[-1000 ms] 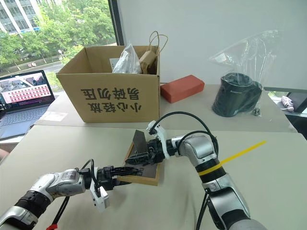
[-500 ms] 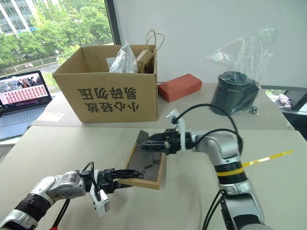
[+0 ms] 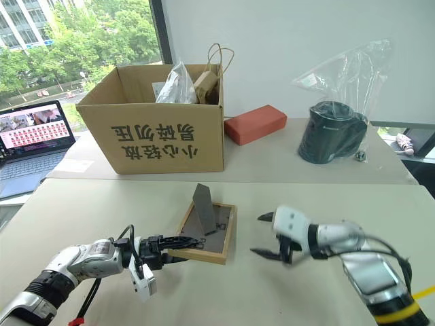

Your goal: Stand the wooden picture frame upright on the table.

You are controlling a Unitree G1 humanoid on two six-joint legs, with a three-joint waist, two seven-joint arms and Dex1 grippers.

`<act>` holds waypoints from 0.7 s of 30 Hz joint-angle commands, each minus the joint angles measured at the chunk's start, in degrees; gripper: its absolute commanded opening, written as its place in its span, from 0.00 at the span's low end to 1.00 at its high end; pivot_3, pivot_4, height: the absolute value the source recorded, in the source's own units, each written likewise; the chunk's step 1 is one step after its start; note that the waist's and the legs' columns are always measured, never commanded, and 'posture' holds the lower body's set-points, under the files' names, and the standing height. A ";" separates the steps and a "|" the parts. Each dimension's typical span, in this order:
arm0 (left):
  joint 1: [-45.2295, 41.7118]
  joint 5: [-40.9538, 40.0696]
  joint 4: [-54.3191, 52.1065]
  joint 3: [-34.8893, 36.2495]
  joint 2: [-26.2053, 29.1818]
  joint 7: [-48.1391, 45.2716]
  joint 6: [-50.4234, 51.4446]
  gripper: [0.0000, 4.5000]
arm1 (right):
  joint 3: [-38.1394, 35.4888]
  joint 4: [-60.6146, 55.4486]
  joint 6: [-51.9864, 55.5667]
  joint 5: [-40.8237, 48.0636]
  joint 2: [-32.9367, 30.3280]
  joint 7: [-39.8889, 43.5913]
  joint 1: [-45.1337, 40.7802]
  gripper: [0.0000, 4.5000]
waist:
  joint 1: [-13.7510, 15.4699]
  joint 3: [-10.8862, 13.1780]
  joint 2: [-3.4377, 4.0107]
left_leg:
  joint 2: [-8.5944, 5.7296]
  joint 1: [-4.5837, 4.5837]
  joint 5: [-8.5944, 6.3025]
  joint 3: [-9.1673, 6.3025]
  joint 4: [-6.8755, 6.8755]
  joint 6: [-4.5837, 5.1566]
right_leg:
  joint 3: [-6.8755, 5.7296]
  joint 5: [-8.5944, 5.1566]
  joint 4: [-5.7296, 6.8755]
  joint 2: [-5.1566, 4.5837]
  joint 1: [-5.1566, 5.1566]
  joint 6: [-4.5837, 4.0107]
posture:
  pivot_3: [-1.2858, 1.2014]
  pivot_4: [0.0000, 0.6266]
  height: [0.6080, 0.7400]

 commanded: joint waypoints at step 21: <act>-2.35 -6.20 2.69 -0.23 -0.86 -3.53 0.63 0.30 | 9.38 10.22 -34.53 -36.90 13.11 -30.72 -8.67 0.32 | -0.12 0.22 -0.47 | 0.00 0.07 0.24 -0.02 -0.06 -0.28 | 0.06 0.33 0.00 0.03 0.05 -0.46 | 0.52 0.24 1.00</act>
